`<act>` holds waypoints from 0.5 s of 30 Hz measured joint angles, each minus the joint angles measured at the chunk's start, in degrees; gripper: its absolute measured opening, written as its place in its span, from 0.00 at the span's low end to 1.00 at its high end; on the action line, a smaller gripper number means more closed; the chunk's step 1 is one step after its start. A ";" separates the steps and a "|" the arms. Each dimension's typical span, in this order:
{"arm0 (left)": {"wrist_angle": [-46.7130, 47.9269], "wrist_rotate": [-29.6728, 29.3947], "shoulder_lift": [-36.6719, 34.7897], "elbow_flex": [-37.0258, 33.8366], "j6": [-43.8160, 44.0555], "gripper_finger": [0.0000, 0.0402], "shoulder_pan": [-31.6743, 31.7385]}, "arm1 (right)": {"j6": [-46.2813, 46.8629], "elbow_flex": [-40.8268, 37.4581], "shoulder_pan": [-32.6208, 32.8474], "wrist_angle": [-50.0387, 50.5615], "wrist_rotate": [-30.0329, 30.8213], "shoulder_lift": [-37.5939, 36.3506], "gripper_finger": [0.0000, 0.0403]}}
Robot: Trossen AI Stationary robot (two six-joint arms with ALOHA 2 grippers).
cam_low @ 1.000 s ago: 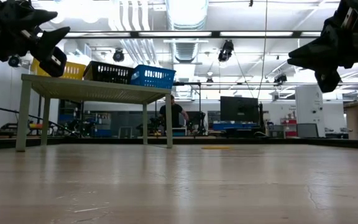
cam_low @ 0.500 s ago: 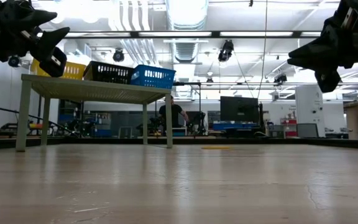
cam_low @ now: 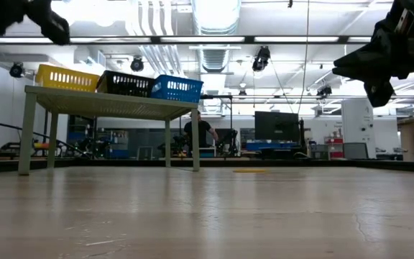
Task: Pick & Place Office Desk Supplies
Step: Put the yellow rubber band into the yellow basket on the shelf
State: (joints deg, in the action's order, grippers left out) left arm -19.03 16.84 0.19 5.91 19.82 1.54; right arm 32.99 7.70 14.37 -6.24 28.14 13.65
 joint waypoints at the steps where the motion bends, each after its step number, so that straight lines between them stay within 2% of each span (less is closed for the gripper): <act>1: 3.17 -0.55 0.09 2.31 0.15 0.36 0.00 | 0.00 0.00 0.00 0.00 0.00 0.00 0.17; 5: 14.68 -4.91 4.38 10.55 5.26 0.36 0.02 | 0.00 0.00 0.00 0.00 0.00 0.00 0.17; 7: 17.83 -4.76 8.64 15.31 6.30 0.36 0.04 | 0.00 0.00 0.00 0.00 0.00 0.00 0.17; 11: 28.34 -0.65 20.85 25.94 7.69 0.36 0.00 | 0.00 0.00 0.00 0.00 0.00 0.00 0.17; 15: 31.52 -1.48 33.81 35.82 4.76 0.36 0.07 | 0.00 0.00 0.00 0.00 0.00 0.00 0.17</act>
State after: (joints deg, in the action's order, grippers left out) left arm 12.49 15.36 34.00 41.73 24.58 1.61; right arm 32.99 7.70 14.37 -6.24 28.14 13.65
